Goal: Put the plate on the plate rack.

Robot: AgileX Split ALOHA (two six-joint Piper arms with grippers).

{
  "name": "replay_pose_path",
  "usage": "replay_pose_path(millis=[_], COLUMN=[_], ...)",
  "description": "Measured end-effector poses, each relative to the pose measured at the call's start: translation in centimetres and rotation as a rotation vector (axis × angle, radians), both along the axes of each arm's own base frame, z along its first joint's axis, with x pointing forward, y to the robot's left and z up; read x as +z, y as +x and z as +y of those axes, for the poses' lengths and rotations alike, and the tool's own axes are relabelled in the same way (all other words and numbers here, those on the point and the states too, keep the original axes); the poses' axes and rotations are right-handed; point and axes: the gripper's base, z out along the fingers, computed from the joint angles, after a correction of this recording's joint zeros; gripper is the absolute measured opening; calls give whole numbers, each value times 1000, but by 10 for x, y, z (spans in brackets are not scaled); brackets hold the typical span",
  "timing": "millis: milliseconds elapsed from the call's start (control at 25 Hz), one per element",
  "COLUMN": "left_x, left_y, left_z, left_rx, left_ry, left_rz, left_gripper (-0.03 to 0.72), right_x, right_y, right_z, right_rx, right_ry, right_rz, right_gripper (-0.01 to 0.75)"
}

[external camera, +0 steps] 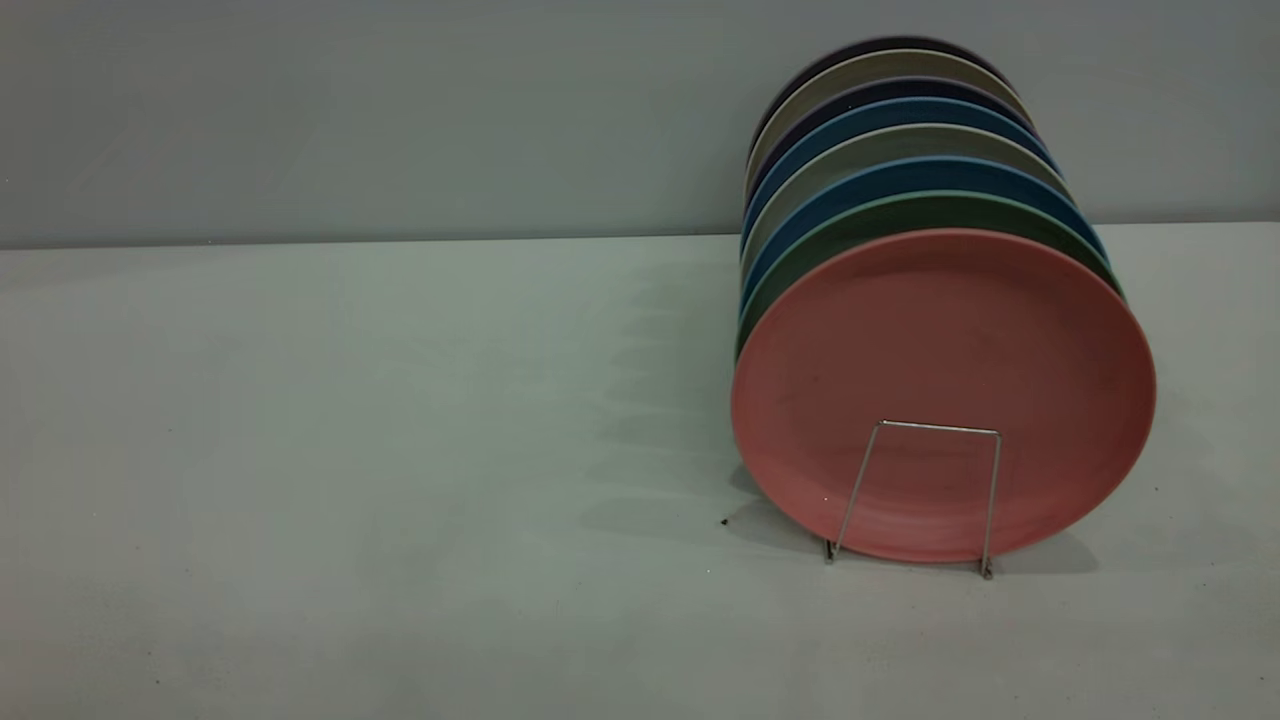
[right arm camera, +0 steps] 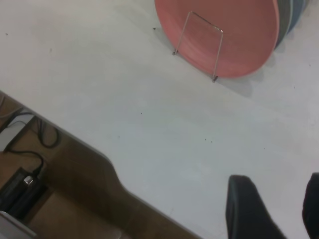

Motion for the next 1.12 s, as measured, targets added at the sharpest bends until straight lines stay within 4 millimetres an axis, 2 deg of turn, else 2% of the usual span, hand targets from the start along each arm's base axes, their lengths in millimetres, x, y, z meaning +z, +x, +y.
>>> replay_pose_path(millis=[600,920,1120], left_x=[0,0,0], left_y=[0,1,1], left_z=[0,-1,-2], left_rx=[0,77,102], left_ry=[0,0,0], left_rz=[0,-1,-2], left_gripper=[412,412,412], right_x=[0,0,0], right_y=[-1,-7,-10], right_z=[0,-1,-1], right_rx=[-14,-302,-389], right_ry=[5,19,21], right_rz=[-10,-66,-92], right_gripper=[295,294,294])
